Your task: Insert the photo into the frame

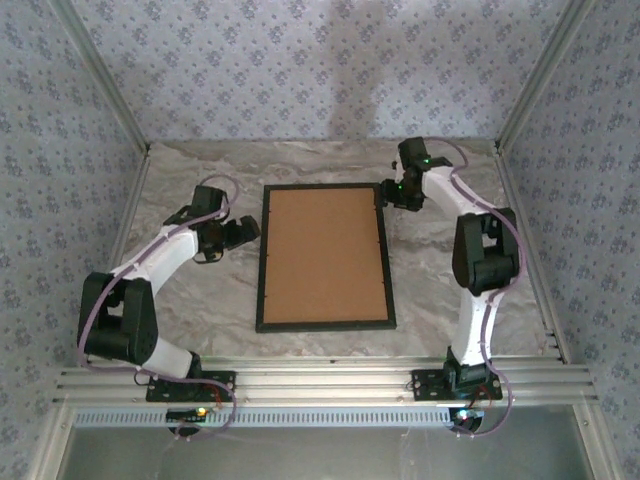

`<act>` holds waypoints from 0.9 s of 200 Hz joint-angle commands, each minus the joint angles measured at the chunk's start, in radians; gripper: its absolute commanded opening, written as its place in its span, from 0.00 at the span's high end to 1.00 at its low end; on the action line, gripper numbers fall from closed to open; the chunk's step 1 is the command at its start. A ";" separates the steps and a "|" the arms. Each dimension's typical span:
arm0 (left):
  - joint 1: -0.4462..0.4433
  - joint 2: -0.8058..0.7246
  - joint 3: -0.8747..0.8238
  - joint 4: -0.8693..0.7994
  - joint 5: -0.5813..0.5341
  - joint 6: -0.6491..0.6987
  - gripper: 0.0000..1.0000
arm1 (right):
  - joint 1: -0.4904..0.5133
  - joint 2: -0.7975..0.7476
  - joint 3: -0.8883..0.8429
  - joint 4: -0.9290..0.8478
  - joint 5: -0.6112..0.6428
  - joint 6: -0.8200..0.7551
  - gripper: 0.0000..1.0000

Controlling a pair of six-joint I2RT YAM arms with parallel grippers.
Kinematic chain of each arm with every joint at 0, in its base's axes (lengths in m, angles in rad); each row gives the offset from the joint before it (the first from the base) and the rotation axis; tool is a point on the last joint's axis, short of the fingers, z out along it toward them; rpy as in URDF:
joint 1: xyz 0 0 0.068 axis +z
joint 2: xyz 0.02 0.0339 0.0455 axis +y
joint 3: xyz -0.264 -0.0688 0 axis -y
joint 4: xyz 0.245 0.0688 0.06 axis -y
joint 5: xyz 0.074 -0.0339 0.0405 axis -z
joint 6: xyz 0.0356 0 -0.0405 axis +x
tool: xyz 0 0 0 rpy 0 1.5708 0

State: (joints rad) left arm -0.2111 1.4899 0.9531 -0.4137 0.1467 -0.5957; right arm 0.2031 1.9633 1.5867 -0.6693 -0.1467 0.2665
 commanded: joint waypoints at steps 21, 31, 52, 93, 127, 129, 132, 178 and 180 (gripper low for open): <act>-0.002 0.110 0.011 0.257 0.128 -0.047 0.01 | 0.032 -0.175 -0.221 0.016 0.039 0.002 0.17; -0.004 0.129 0.009 0.288 0.138 -0.055 0.02 | 0.051 -0.215 -0.281 0.018 0.045 0.004 0.15; -0.014 0.161 0.000 0.340 0.155 -0.066 0.02 | 0.096 -0.302 -0.385 0.010 0.082 0.021 0.11; -0.059 0.235 0.015 0.377 0.181 -0.071 0.02 | 0.180 -0.431 -0.580 -0.015 0.074 0.077 0.10; -0.100 0.276 0.053 0.380 0.189 -0.069 0.02 | 0.221 -0.451 -0.678 0.037 -0.006 0.127 0.10; -0.102 0.279 0.057 0.380 0.190 -0.070 0.02 | 0.224 -0.451 -0.683 0.043 -0.010 0.130 0.10; -0.104 0.282 0.061 0.380 0.191 -0.069 0.02 | 0.228 -0.449 -0.689 0.051 -0.019 0.135 0.10; -0.126 0.359 0.175 0.385 0.239 -0.076 0.02 | 0.306 -0.416 -0.725 0.141 -0.112 0.195 0.12; -0.126 0.362 0.183 0.385 0.241 -0.075 0.02 | 0.310 -0.416 -0.725 0.145 -0.113 0.197 0.13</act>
State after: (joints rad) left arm -0.3187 1.8187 1.0504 -0.0593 0.3241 -0.6640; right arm 0.4717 1.5326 0.8700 -0.5827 -0.1963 0.4091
